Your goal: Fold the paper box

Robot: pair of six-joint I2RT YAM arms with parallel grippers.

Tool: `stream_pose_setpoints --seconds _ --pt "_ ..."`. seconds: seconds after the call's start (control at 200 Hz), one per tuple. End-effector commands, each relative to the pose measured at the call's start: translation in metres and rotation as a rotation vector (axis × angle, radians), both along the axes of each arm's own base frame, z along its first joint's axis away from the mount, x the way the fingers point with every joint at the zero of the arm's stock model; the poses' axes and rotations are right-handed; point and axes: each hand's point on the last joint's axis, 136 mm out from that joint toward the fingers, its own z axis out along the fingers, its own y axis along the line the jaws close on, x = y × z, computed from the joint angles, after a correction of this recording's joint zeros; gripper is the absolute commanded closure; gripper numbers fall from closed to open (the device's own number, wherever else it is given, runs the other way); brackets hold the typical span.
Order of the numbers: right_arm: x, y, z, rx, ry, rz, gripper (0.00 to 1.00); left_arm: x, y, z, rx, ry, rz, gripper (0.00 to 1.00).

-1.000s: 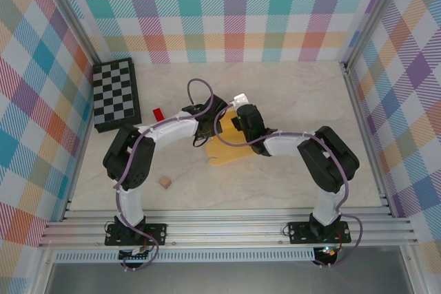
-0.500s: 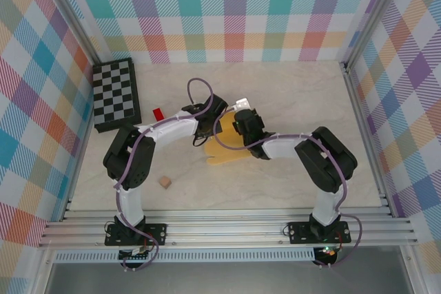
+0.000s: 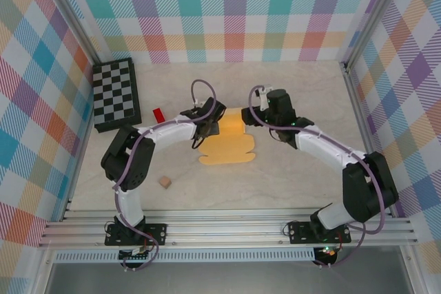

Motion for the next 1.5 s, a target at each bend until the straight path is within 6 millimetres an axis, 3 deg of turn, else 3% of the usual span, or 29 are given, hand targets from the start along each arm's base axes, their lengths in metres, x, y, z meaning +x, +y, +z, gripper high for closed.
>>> stream_pose_setpoints --seconds 0.0,0.185,0.41,0.92,1.015,1.1,1.295,1.495 --pt "-0.012 0.009 -0.015 0.151 0.232 0.012 0.30 0.010 -0.007 0.023 0.037 -0.157 -0.099 1.00" --pt "-0.009 0.016 -0.030 0.266 0.422 -0.040 0.34 0.007 -0.010 0.019 0.049 -0.232 -0.133 1.00" --pt "-0.020 0.024 -0.050 0.339 0.509 -0.038 0.39 0.001 -0.015 0.011 0.037 -0.256 -0.145 1.00" --pt "-0.027 0.010 -0.096 0.248 0.572 -0.102 0.61 -0.007 -0.018 0.003 0.022 -0.233 -0.169 1.00" --pt "-0.028 0.012 -0.093 0.260 0.563 -0.086 0.59 -0.008 -0.018 0.003 0.023 -0.229 -0.178 1.00" --pt "-0.028 0.015 -0.078 0.290 0.534 -0.069 0.55 -0.007 -0.018 0.002 0.034 -0.225 -0.174 1.00" --pt "-0.020 0.019 -0.050 0.333 0.498 -0.064 0.57 -0.006 -0.017 0.000 0.040 -0.221 -0.168 1.00" --pt "-0.008 0.021 -0.056 0.321 0.514 -0.079 0.60 -0.007 -0.017 -0.002 0.041 -0.216 -0.174 1.00"
